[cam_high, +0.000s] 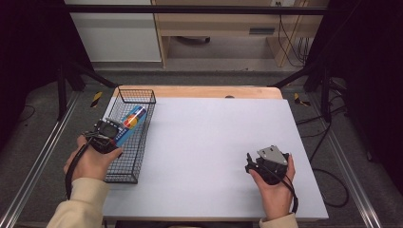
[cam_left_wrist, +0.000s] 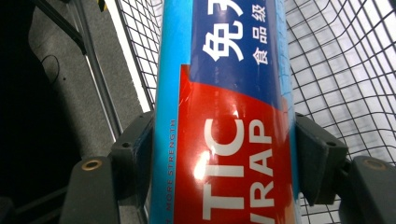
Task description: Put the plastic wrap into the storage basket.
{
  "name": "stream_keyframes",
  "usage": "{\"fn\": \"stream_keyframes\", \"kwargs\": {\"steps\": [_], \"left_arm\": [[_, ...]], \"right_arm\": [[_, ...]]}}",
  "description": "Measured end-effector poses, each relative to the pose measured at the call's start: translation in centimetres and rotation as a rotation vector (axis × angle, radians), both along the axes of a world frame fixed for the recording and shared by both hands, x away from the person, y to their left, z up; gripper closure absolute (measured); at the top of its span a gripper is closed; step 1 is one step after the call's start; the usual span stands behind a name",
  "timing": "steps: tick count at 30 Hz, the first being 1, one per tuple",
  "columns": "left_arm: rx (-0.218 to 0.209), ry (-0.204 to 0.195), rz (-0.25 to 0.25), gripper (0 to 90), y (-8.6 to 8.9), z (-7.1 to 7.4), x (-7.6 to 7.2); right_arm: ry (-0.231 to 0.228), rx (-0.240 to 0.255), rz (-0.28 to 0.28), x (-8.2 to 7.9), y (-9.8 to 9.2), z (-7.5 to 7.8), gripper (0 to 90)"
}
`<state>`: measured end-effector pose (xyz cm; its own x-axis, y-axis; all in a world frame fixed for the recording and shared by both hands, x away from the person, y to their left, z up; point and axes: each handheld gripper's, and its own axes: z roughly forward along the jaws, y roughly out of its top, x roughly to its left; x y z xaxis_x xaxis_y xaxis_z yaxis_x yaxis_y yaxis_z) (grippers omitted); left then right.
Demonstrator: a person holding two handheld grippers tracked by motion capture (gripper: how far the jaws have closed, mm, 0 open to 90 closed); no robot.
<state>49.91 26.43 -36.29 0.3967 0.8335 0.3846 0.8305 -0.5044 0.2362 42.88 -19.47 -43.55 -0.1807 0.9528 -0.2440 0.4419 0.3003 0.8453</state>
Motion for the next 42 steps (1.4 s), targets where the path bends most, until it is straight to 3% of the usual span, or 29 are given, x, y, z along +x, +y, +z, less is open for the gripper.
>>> {"fn": "stream_keyframes", "kwargs": {"steps": [9,11,21,24,27,33,34,35,39,42], "left_arm": [[0.046,0.045,0.003,32.0,-0.4,-0.6,0.6],[0.052,0.070,0.000,32.0,-0.6,-1.0,0.9],[0.027,0.075,0.011,31.8,-0.4,-1.3,0.9],[-0.013,0.062,0.013,31.1,0.0,-1.6,0.7],[-0.018,0.057,0.010,31.0,0.1,-1.5,0.6],[0.031,-0.035,-0.033,25.3,-0.5,-0.3,-0.8],[0.031,-0.035,-0.033,22.5,-0.5,-0.3,-0.8],[0.041,-0.094,-0.057,21.1,-0.8,1.1,-1.5],[-0.021,-0.246,-0.139,11.8,-2.1,3.8,-3.2],[-0.065,-0.305,-0.193,9.0,-3.4,4.6,-4.1]], "right_arm": [[0.011,-0.002,0.006,0.1,0.0,-0.1,15.9],[0.012,-0.001,0.010,0.2,0.0,-0.1,15.9],[0.022,-0.005,0.019,0.2,0.2,-0.3,15.9],[0.024,-0.004,0.014,0.2,0.0,-0.3,15.9],[0.026,-0.005,0.015,0.2,0.0,-0.3,15.8],[0.026,-0.007,0.016,0.2,-0.1,-0.2,14.9],[0.025,-0.005,0.016,0.2,-0.1,-0.2,14.7],[0.021,-0.005,0.016,0.2,-0.1,-0.2,14.3],[0.011,-0.012,0.021,0.2,-0.2,-0.1,11.3],[0.007,-0.012,0.020,0.2,-0.2,-0.1,10.2]]}}
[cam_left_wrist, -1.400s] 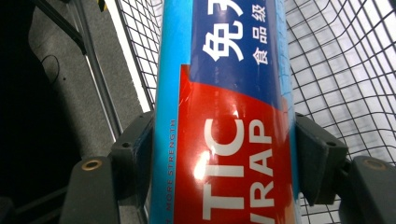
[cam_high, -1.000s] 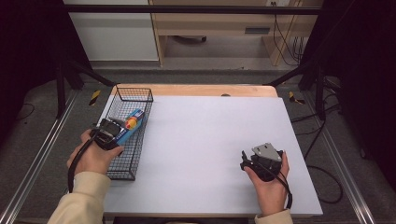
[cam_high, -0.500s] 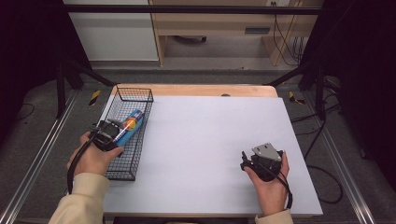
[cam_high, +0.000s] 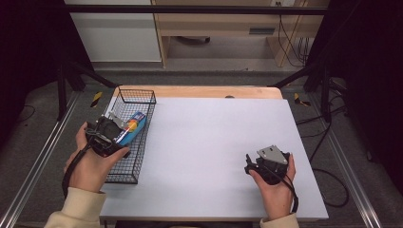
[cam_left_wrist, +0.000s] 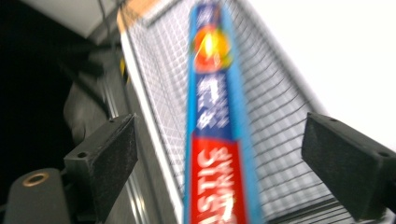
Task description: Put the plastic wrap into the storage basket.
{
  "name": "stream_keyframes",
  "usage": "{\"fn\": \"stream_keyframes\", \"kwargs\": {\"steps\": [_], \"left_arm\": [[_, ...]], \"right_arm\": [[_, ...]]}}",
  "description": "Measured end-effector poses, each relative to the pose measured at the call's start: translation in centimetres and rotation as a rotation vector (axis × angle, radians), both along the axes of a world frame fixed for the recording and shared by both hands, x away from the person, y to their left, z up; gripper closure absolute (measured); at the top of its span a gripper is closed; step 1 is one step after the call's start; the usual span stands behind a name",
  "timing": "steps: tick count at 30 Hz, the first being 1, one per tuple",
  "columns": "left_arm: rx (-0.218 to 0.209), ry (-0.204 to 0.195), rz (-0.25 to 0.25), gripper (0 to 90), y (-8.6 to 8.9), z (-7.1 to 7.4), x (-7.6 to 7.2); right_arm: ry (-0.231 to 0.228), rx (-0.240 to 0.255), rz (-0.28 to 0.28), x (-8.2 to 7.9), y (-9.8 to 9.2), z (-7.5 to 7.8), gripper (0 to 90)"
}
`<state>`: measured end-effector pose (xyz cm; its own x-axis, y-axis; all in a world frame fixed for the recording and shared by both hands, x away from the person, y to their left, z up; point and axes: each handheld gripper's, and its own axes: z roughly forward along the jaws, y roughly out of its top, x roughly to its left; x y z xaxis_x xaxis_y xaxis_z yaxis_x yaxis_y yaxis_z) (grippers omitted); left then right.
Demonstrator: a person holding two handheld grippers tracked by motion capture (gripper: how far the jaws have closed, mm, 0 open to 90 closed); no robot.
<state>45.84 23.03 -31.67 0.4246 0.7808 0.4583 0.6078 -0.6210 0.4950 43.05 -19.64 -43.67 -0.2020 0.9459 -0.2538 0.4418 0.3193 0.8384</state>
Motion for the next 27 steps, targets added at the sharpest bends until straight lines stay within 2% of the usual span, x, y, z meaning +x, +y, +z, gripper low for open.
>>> {"fn": "stream_keyframes", "kwargs": {"steps": [1,2,3,5,7,10,12,14,15,16,17,19,26,27], "left_arm": [[0.000,0.000,0.000,8.8,0.0,0.0,0.0],[-0.010,-0.008,-0.024,8.8,-0.4,0.2,-0.3],[-0.057,-0.015,-0.083,8.5,-1.3,0.3,-0.7],[-0.110,-0.027,-0.164,7.4,-2.4,0.4,-1.1],[-0.136,-0.037,-0.215,7.0,-3.4,0.5,-1.3],[-0.207,-0.029,-0.302,6.3,-4.9,0.4,-1.6],[-0.235,-0.027,-0.354,5.8,-5.7,0.4,-1.7],[-0.239,-0.026,-0.372,5.7,-6.1,0.4,-1.7],[-0.254,-0.029,-0.398,5.7,-6.8,0.5,-1.7],[-0.254,-0.029,-0.398,5.7,-6.8,0.5,-1.7],[-0.255,-0.033,-0.423,5.7,-7.4,0.7,-1.8],[-0.274,-0.046,-0.442,5.7,-8.0,1.1,-1.9],[-0.261,-0.045,-0.499,4.6,-9.6,1.3,-1.9],[-0.278,-0.038,-0.524,4.6,-10.0,1.1,-1.8]], "right_arm": [[-0.005,-0.003,0.001,0.0,0.0,0.0,10.2],[-0.005,-0.003,0.001,0.0,0.0,0.0,9.2],[-0.009,-0.013,0.004,0.0,0.1,0.1,8.7],[-0.011,-0.018,0.001,-0.1,0.1,0.1,7.8],[-0.012,0.000,-0.008,-0.1,0.1,0.1,6.0],[-0.002,-0.002,-0.033,-0.1,-0.1,0.0,5.7],[0.005,-0.003,-0.053,-0.1,-0.3,0.0,5.5],[0.002,0.001,-0.057,-0.1,-0.3,0.0,5.4],[-0.005,-0.001,-0.073,-0.2,-0.5,0.0,4.7],[-0.001,-0.003,-0.080,-0.1,-0.5,0.0,4.7],[0.001,-0.003,-0.084,-0.1,-0.6,-0.1,4.6],[0.000,-0.004,-0.073,-0.2,-0.6,-0.1,4.1],[-0.001,-0.006,-0.072,-0.5,-1.0,0.0,4.1],[0.001,-0.011,-0.074,-0.6,-1.1,0.0,4.1]]}}
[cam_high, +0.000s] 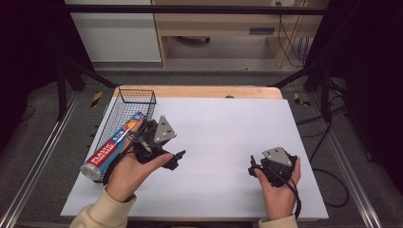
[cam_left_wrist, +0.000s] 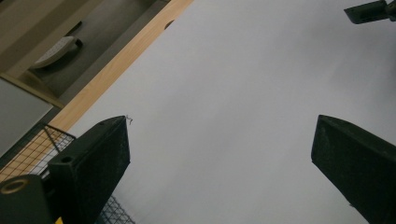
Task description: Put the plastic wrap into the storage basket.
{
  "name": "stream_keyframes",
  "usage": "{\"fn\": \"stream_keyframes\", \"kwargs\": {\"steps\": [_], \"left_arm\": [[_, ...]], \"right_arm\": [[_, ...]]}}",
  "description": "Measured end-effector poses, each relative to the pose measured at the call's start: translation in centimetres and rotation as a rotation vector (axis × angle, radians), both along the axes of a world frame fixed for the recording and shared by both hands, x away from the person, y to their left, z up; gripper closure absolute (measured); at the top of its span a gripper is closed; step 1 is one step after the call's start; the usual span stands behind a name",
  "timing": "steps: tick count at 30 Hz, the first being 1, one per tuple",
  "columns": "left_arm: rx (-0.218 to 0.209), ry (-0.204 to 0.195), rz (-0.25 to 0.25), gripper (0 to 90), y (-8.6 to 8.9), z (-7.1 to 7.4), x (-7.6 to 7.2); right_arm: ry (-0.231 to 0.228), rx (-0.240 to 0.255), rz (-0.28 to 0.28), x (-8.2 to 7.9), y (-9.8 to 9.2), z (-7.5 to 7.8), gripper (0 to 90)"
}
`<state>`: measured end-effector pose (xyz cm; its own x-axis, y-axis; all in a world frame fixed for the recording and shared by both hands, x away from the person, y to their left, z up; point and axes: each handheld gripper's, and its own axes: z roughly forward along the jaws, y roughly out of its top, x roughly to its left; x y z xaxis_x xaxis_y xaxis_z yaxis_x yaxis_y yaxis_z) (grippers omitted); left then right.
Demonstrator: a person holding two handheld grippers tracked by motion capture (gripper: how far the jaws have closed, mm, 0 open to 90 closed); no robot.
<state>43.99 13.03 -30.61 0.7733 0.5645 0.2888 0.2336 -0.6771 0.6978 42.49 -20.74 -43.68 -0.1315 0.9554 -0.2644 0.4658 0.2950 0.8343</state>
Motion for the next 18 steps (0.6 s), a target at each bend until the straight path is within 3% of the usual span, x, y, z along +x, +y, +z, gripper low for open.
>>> {"fn": "stream_keyframes", "kwargs": {"steps": [1,2,7,9,12,14,15,18], "left_arm": [[0.000,0.000,0.000,4.6,0.0,0.0,0.0],[-0.007,0.008,-0.035,4.6,-0.4,-0.4,0.0],[0.015,0.029,-0.056,4.7,-1.3,-1.8,0.2],[0.013,0.052,-0.062,5.2,-1.8,-3.3,0.3],[-0.007,0.063,-0.062,5.7,-1.9,-4.5,0.5],[0.011,0.087,-0.070,5.7,-2.1,-6.2,0.7],[0.011,0.087,-0.070,5.7,-2.1,-6.2,0.7],[-0.009,0.102,-0.078,5.7,-2.1,-8.3,0.9]], "right_arm": [[0.000,0.000,0.000,0.0,0.0,0.0,4.1],[0.001,0.002,-0.001,-0.1,-0.2,0.0,4.1],[0.003,0.004,-0.004,-0.3,-0.5,0.1,4.1],[0.005,0.004,-0.005,-0.4,-0.6,0.1,4.1],[0.006,0.004,-0.004,-0.6,-0.7,0.0,4.1],[0.010,0.003,-0.001,-0.7,-0.7,0.0,4.1],[0.010,0.003,-0.001,-0.7,-0.7,0.0,4.1],[0.012,0.002,-0.006,-0.8,-0.8,-0.1,4.1]]}}
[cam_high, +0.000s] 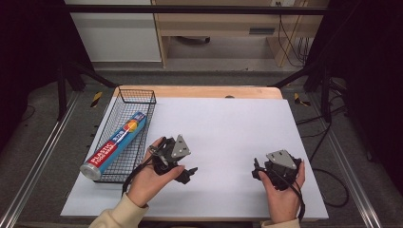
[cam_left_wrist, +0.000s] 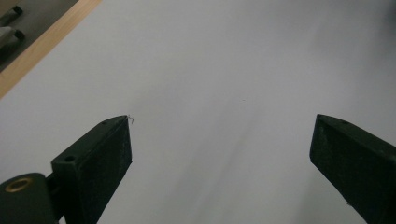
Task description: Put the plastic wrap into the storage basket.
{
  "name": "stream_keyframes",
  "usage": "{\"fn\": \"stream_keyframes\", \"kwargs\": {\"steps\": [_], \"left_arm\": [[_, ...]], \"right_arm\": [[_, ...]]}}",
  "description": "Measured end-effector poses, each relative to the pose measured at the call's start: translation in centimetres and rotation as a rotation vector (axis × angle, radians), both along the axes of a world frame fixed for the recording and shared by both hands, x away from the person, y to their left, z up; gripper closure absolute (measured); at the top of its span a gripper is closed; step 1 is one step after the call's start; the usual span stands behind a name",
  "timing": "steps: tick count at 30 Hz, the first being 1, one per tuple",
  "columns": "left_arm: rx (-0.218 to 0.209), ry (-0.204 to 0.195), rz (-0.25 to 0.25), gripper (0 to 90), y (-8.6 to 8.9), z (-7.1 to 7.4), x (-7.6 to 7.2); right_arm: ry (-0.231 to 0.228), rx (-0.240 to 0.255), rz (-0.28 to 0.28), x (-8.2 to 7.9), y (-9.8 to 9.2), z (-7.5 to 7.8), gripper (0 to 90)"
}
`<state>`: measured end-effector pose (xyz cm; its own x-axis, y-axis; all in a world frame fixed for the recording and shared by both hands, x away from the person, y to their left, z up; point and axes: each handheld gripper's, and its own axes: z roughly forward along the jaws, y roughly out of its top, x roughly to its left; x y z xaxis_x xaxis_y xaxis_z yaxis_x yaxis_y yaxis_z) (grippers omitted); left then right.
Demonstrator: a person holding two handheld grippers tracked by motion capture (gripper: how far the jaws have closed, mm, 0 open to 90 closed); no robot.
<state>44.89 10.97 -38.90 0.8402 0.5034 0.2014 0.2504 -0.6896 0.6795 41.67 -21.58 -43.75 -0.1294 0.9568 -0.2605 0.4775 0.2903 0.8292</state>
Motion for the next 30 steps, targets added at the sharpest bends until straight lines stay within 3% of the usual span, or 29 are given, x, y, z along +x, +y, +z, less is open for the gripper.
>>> {"fn": "stream_keyframes", "kwargs": {"steps": [8,12,14,19,22,23,24,25,26,27,28,29,30], "left_arm": [[-0.027,0.025,-0.003,5.3,1.1,-2.9,0.5],[-0.055,0.050,0.020,4.9,2.0,-4.4,0.8],[-0.073,0.082,0.040,4.7,2.7,-5.5,1.0],[-0.095,0.126,0.078,4.6,3.6,-6.9,1.2],[-0.121,0.132,0.095,4.5,3.8,-7.2,1.2],[-0.132,0.128,0.105,4.5,3.8,-7.4,1.2],[-0.148,0.095,0.122,4.6,4.0,-7.4,1.0],[-0.148,0.095,0.122,4.6,4.0,-7.4,1.0],[-0.179,0.058,0.123,4.7,4.3,-7.3,0.8],[-0.179,0.058,0.123,4.7,4.3,-7.3,0.8],[-0.201,0.006,0.127,4.7,4.6,-7.1,0.5],[-0.204,-0.021,0.126,4.7,4.7,-7.0,0.4],[-0.204,-0.021,0.126,4.7,4.7,-7.0,0.4]], "right_arm": [[0.004,-0.002,-0.004,-0.3,-0.2,-0.1,4.1],[0.007,0.001,-0.003,-0.4,-0.4,-0.2,4.1],[0.016,0.018,0.000,-0.6,-0.6,-0.3,4.1],[0.038,0.048,0.018,-0.6,-0.8,-0.7,4.2],[0.047,0.079,0.038,-0.6,-1.0,-0.8,5.0],[0.047,0.079,0.038,-0.6,-1.0,-0.8,5.0],[0.052,0.089,0.051,-0.5,-1.2,-0.9,6.1],[0.053,0.096,0.059,-0.4,-1.3,-0.9,7.2],[0.047,0.107,0.065,-0.4,-1.4,-1.0,7.4],[0.047,0.107,0.065,-0.4,-1.4,-1.0,7.4],[0.023,0.122,0.079,-0.4,-1.7,-1.1,7.4],[0.011,0.118,0.082,-0.4,-1.9,-1.1,7.3],[0.011,0.118,0.082,-0.4,-1.9,-1.1,7.3]]}}
